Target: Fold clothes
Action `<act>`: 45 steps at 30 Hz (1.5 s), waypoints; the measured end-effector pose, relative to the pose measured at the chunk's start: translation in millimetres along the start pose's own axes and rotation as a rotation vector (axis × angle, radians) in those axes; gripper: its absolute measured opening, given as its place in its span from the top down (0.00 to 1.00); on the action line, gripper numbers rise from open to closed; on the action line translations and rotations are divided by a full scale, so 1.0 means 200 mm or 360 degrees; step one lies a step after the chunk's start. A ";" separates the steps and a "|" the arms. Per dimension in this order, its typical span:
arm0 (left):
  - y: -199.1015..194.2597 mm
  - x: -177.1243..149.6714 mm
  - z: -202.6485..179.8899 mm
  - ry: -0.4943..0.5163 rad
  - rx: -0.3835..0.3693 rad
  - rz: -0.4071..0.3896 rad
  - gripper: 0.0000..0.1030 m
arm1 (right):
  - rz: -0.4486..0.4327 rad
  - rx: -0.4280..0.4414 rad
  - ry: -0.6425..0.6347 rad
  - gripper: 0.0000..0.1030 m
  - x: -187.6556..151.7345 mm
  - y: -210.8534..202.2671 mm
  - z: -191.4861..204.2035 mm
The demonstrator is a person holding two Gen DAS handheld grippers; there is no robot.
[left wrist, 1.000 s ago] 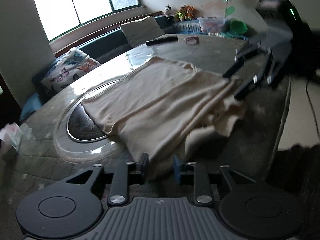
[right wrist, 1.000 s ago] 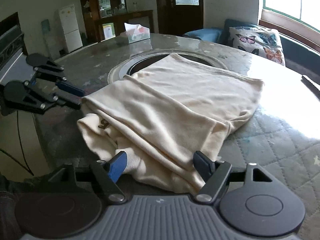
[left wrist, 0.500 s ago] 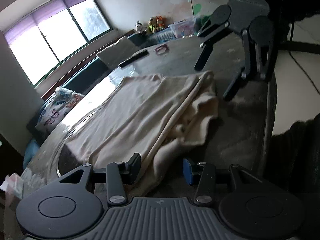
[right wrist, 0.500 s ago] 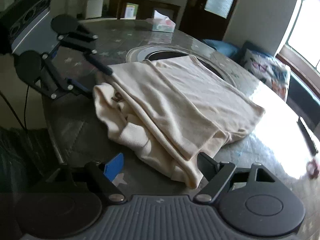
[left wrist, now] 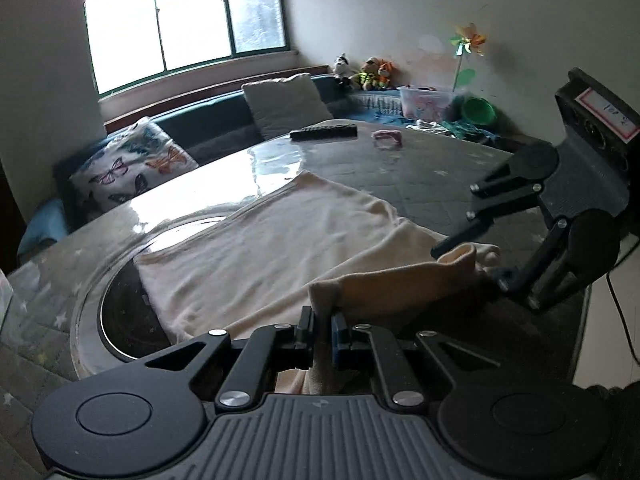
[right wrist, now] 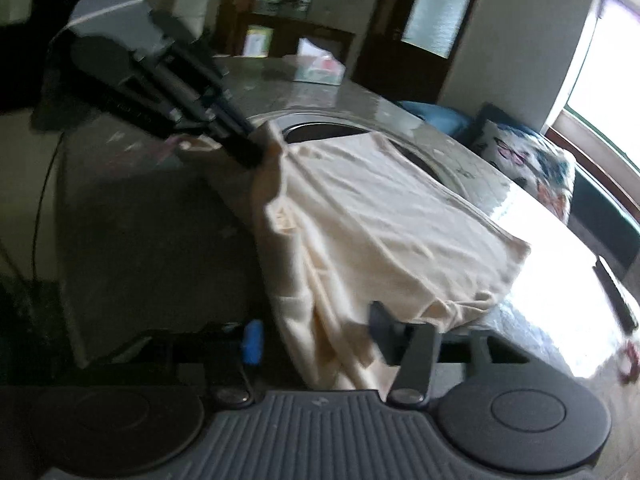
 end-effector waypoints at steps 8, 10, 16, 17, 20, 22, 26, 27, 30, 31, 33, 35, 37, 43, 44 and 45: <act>-0.06 -0.10 -0.08 0.0092 0.0108 0.0017 0.58 | 0.0004 0.0061 0.0294 0.86 0.04 0.00 -0.12; -0.08 -0.13 -0.10 0.0132 0.0146 0.0022 0.57 | -0.0011 0.0067 0.0349 0.86 0.04 -0.01 -0.15; -0.07 -0.21 -0.15 0.0247 0.0226 0.0045 0.57 | -0.0048 0.0053 0.0439 0.86 0.08 -0.03 -0.17; -0.07 -0.23 -0.16 0.0278 0.0247 0.0048 0.57 | -0.0056 0.0047 0.0446 0.86 0.09 -0.03 -0.17; -0.04 -0.26 -0.17 0.0328 0.0275 0.0075 0.69 | -0.0073 0.0027 0.0480 0.87 0.10 -0.04 -0.17; -0.05 -0.26 -0.15 0.0321 0.0272 0.0074 0.79 | -0.0085 0.0017 0.0501 0.88 0.11 -0.05 -0.17; -0.11 -0.24 -0.12 0.0277 0.0263 0.0025 0.89 | -0.0116 -0.0002 0.0532 0.90 0.10 -0.07 -0.16; -0.13 -0.24 -0.12 0.0272 0.0260 0.0009 0.90 | -0.0129 -0.0002 0.0538 0.90 0.10 -0.08 -0.15; -0.21 -0.22 -0.13 0.0240 0.0242 -0.0029 0.90 | -0.0177 -0.0002 0.0538 0.91 0.10 -0.14 -0.14; -0.25 -0.21 -0.14 0.0227 0.0235 -0.0041 0.90 | -0.0185 0.0001 0.0531 0.91 0.10 -0.16 -0.12; -0.33 -0.20 -0.16 0.0201 0.0223 -0.0067 0.90 | -0.0196 0.0013 0.0509 0.91 0.08 -0.22 -0.09; -0.43 -0.21 -0.19 0.0181 0.0212 -0.0080 0.90 | -0.0205 0.0033 0.0481 0.91 0.06 -0.30 -0.05; -0.52 -0.21 -0.23 0.0164 0.0201 -0.0075 0.90 | -0.0201 0.0059 0.0470 0.92 0.04 -0.38 0.01; -0.67 -0.20 -0.30 0.0167 0.0193 -0.0083 0.90 | -0.0190 0.0143 0.0439 0.94 0.00 -0.56 0.18; -0.66 -0.20 -0.29 0.0166 0.0199 -0.0083 0.90 | -0.0182 0.0149 0.0443 0.94 0.00 -0.56 0.19; -0.65 -0.19 -0.28 0.0151 0.0203 -0.0080 0.90 | -0.0176 0.0149 0.0446 0.94 0.00 -0.55 0.19</act>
Point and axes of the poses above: each gripper's, at about its wrist camera, not at the fingertips, and y roughly the way its jaws point, z to its left, x to its top, the point moved 1 cm from there along y, roughly the way its jaws point, and after that the axes turned 4 degrees about z, right-handed, at the moved point
